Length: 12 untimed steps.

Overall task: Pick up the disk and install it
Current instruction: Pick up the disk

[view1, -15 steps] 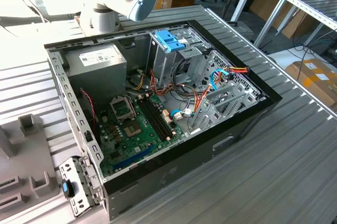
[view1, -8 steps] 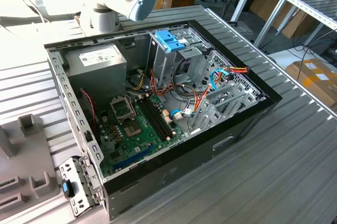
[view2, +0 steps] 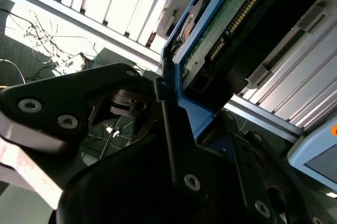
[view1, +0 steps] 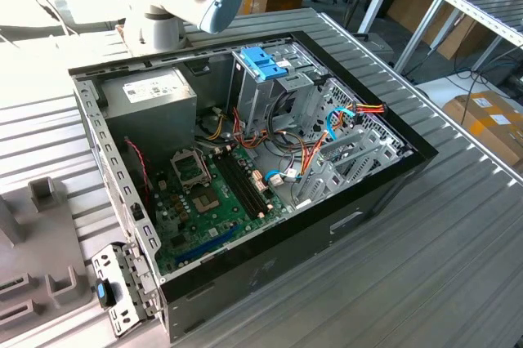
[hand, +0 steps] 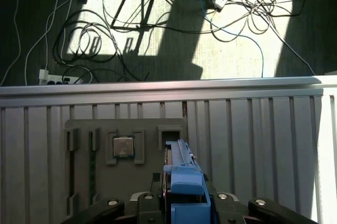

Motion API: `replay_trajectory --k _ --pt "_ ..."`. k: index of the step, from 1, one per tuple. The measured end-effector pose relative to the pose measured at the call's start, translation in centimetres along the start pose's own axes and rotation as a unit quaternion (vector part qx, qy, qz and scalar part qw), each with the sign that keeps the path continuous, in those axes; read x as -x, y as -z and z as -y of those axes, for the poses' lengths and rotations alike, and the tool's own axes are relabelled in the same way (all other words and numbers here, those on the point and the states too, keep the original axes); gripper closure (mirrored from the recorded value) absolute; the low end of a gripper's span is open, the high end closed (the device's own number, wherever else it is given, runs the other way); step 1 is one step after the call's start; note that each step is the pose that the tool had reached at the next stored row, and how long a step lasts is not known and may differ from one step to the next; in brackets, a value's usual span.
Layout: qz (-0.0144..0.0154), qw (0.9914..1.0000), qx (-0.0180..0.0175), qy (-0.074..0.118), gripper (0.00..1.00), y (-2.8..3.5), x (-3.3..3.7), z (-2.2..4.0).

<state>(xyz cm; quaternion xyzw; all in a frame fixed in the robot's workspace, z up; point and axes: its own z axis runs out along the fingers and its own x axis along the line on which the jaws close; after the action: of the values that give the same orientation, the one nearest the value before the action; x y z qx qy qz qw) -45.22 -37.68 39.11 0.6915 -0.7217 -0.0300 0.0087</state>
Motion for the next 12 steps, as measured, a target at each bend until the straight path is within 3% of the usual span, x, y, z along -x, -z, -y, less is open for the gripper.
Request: replay_trajectory --k 12 --pt "0.0 1.0 0.0 0.0 0.63 0.79 0.02 -0.04"
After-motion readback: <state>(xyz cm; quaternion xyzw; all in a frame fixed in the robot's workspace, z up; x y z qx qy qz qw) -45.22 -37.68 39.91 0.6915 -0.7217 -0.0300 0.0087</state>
